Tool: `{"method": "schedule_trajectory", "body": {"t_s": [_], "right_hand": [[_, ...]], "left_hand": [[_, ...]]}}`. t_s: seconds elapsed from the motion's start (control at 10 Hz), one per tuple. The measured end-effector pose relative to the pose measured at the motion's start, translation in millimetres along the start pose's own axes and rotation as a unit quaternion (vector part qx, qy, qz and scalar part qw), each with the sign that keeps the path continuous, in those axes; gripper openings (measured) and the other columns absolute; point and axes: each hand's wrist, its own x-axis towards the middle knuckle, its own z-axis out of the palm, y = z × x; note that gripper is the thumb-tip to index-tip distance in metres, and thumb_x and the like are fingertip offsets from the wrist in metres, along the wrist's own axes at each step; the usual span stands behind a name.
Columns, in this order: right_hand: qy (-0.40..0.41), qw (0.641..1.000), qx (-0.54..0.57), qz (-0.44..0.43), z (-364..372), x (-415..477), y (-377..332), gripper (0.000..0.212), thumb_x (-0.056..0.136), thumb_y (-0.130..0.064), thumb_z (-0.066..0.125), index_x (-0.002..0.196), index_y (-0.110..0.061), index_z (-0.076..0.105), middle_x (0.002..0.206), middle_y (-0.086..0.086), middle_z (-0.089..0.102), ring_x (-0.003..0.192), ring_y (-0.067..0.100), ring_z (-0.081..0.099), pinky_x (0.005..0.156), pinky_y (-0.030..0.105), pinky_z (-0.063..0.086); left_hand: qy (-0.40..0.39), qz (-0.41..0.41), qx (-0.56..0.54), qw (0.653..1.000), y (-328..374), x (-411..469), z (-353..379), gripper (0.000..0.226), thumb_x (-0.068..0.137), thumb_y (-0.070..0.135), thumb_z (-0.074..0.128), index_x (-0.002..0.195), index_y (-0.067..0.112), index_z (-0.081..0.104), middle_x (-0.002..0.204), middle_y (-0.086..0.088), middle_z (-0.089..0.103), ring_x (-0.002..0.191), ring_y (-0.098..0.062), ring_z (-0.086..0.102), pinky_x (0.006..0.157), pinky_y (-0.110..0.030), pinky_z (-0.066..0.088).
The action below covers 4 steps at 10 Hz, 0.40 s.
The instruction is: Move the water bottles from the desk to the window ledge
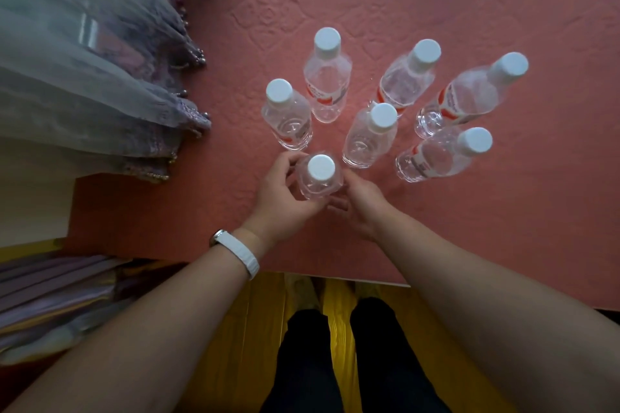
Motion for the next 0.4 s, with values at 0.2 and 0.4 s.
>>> {"method": "schedule_trajectory", "body": {"t_s": [0.2, 0.4], "right_hand": [[0.015, 0.999, -0.034, -0.005, -4.5, -12.6, 0.3, 0.017, 0.093, -0.029, 0.051, 0.102, -0.02, 0.063, 0.105, 0.004, 0.061, 0.096, 0.022, 0.058, 0.077, 0.033, 0.046], [0.055, 0.994, -0.087, -0.035, -19.6, -63.6, -0.9, 0.009, 0.095, -0.03, 0.053, 0.098, -0.024, 0.059, 0.113, 0.002, 0.06, 0.1, 0.022, 0.061, 0.09, 0.037, 0.05]], "left_hand": [[-0.023, 0.0, 0.017, 1.0, -2.1, -1.2, -4.1, 0.064, 0.066, 0.006, 0.087, 0.117, 0.015, 0.05, 0.108, 0.005, 0.064, 0.096, 0.004, 0.062, 0.085, -0.021, 0.051], [-0.028, -0.02, 0.082, 0.996, 16.1, -22.5, -21.2, 0.096, 0.06, 0.03, 0.085, 0.142, 0.028, 0.036, 0.142, -0.002, 0.043, 0.126, -0.018, 0.052, 0.105, -0.041, 0.046]]}}
